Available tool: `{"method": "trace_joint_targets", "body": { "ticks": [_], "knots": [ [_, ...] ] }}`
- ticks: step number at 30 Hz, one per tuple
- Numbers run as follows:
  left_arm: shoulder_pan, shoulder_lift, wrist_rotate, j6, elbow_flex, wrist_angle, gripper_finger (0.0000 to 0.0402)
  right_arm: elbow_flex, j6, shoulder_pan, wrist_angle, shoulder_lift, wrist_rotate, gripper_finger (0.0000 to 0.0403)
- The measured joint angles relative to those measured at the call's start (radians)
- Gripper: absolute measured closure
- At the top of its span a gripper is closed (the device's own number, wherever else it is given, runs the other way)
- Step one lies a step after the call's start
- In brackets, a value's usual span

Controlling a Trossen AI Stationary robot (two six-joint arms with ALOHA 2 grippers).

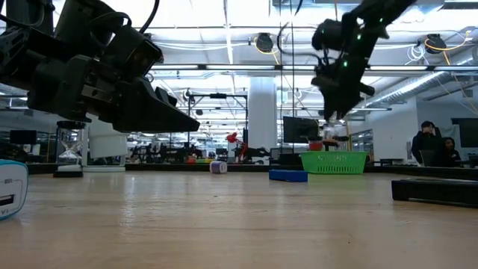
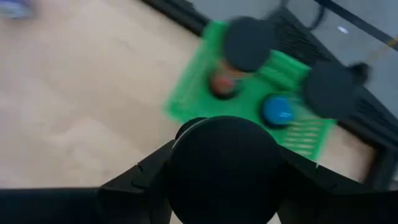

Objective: Pick & Place Office items
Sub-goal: Put the orange hourglass into the green bin

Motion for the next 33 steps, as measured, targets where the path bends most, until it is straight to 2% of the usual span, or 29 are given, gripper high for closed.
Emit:
{"method": "trace_joint_targets", "body": {
  "ticks": [4, 8, 15, 25, 33],
  "knots": [
    [0.0, 0.0, 0.0, 0.0, 0.0, 0.0, 0.0376, 0.023, -0.042, -0.091, 0.016, 0.041, -0.001, 0.0204],
    [0.0, 0.0, 0.0, 0.004, 0.0, 0.0, 0.0376, 0.024, -0.06, -0.137, 0.068, 0.052, -0.05, 0.0204],
    [0.0, 0.0, 0.0, 0.004, 0.0, 0.0, 0.0376, 0.024, -0.072, -0.137, 0.088, 0.057, -0.05, 0.0204],
    [0.0, 0.0, 0.0, 0.003, 0.0, 0.0, 0.0376, 0.024, -0.105, -0.138, 0.137, 0.197, -0.051, 0.0198],
    [0.0, 0.0, 0.0, 0.003, 0.0, 0.0, 0.0376, 0.024, -0.109, -0.138, 0.136, 0.214, -0.05, 0.0201]
  ]
}}
